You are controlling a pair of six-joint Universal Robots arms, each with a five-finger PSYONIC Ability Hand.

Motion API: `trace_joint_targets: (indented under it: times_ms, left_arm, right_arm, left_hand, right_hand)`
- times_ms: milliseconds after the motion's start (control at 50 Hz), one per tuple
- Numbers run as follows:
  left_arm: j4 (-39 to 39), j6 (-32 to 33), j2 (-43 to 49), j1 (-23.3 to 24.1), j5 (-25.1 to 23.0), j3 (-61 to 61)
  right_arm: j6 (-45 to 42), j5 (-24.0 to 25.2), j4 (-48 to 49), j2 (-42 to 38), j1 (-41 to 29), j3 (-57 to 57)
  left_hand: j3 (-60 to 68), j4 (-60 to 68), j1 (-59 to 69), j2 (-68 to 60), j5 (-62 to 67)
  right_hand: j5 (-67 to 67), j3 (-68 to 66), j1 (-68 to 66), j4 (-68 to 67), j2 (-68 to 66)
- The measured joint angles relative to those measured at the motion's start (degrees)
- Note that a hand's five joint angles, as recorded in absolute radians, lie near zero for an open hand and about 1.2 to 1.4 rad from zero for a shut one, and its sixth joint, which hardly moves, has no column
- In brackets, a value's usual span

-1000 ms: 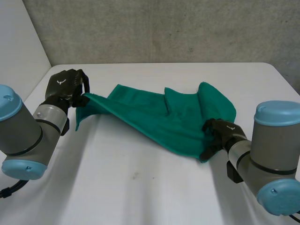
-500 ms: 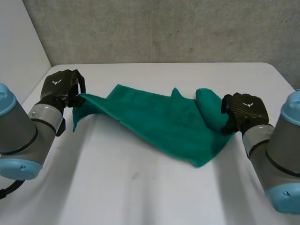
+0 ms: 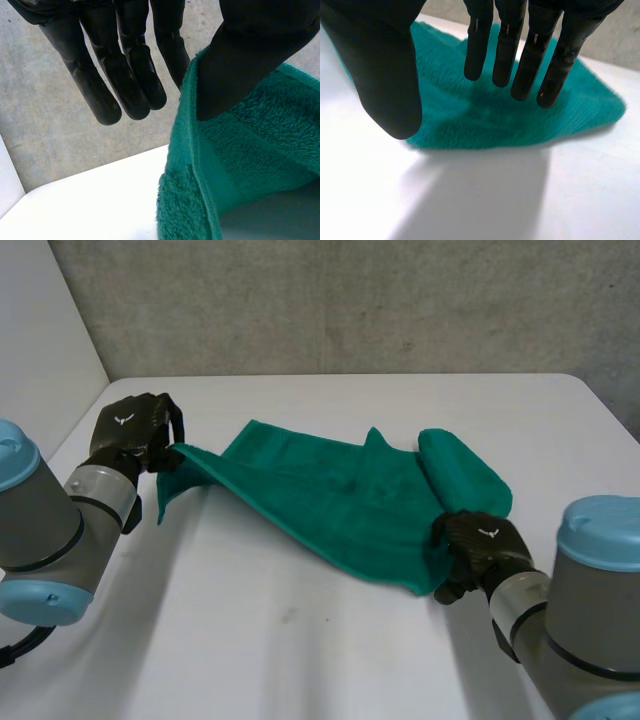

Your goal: Fold the towel.

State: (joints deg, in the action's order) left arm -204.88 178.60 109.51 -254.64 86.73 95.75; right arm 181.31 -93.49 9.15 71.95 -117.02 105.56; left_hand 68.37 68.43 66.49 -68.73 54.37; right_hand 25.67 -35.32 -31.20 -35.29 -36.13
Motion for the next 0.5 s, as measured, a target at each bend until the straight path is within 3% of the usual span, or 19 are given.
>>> trace_joint_targets:
  times_ms: [180,500]
  left_arm:
    - [0.0,0.1,0.1,0.0,-0.1,0.0]
    - [0.0,0.2,0.3,0.0,-0.3,0.0]
  right_arm:
    - [2.6,0.5,0.4,-7.6,-0.1,-4.5]
    - [2.7,0.6,0.8,-13.6,-1.5,-10.2]
  left_hand:
    - [0.0,0.0,0.0,0.0,0.0]
    - [0.0,0.0,0.0,0.0,0.0]
  right_hand:
    - [-0.2,0.2,0.0,0.0,0.0]
    - [-0.2,0.2,0.0,0.0,0.0]
